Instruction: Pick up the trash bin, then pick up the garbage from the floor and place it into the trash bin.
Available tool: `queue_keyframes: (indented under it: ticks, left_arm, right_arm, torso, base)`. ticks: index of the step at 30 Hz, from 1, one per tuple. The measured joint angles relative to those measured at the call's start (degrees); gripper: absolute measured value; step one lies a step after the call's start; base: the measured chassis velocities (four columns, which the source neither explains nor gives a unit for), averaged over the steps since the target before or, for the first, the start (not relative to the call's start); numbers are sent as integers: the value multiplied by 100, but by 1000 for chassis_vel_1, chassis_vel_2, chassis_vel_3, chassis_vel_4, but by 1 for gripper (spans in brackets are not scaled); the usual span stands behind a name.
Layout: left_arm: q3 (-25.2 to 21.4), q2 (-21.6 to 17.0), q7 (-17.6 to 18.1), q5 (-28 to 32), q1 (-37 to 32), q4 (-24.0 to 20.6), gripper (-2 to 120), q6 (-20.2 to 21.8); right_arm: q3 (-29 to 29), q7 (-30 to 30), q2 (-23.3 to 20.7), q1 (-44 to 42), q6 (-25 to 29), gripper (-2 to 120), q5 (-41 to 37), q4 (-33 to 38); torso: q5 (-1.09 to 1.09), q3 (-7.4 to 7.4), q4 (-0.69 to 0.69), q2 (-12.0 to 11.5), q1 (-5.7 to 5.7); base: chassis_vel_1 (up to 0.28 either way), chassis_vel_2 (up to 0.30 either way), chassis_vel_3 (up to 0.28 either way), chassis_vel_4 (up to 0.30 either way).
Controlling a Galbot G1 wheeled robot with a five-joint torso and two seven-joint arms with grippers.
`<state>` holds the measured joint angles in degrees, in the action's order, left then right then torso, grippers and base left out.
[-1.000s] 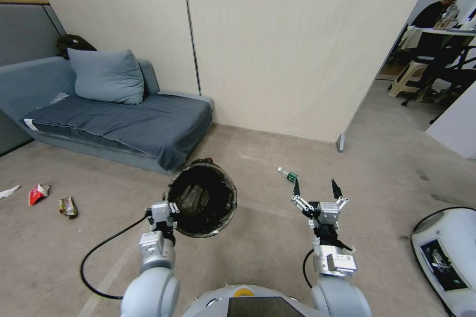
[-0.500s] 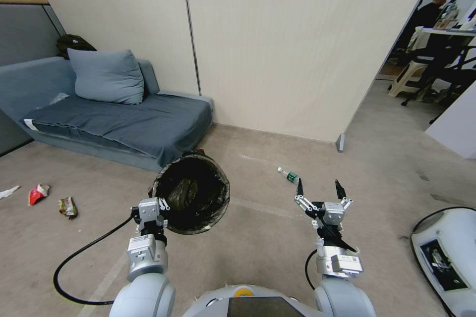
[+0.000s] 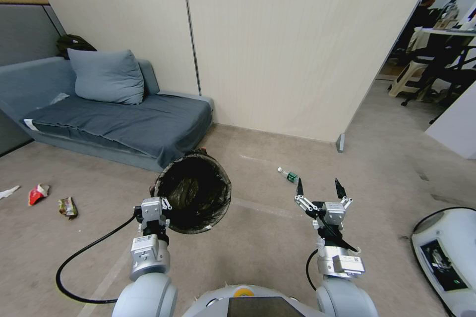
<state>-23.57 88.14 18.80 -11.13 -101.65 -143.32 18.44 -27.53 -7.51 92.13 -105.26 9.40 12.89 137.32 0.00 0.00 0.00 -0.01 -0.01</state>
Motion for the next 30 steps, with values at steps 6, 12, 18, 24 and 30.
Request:
queue_keyframes:
  ticks: [6,12,18,24,30]
  left_arm:
    - [38,29,-9,-20,11,3,0,-4]
    - [103,48,-9,-84,8,5,0,-27]
    - [156,56,-12,-141,-18,7,0,-71]
    - [265,70,-12,-194,28,8,0,-83]
    - [256,75,-12,-203,12,8,0,-92]
  right_arm:
    - [-16,10,0,4,0,100,-2,-10]
    - [-15,13,0,9,0,100,-2,-27]
    - [-8,16,0,11,3,100,18,-85]
    - [-52,19,0,2,10,100,34,-69]
    - [-43,92,0,7,133,100,30,-51]
  torso:
    - [0,1,-1,0,1]
    - [0,0,1,0,1]
    - [0,0,0,0,1]
    - [1,0,0,0,1]
    - [-1,1,-1,0,1]
  base:
    - [-154,154,148,-141]
    - [-120,127,134,-136]
    - [-112,99,97,-102]
    - [-119,117,108,-104]
    - [-112,111,109,-107]
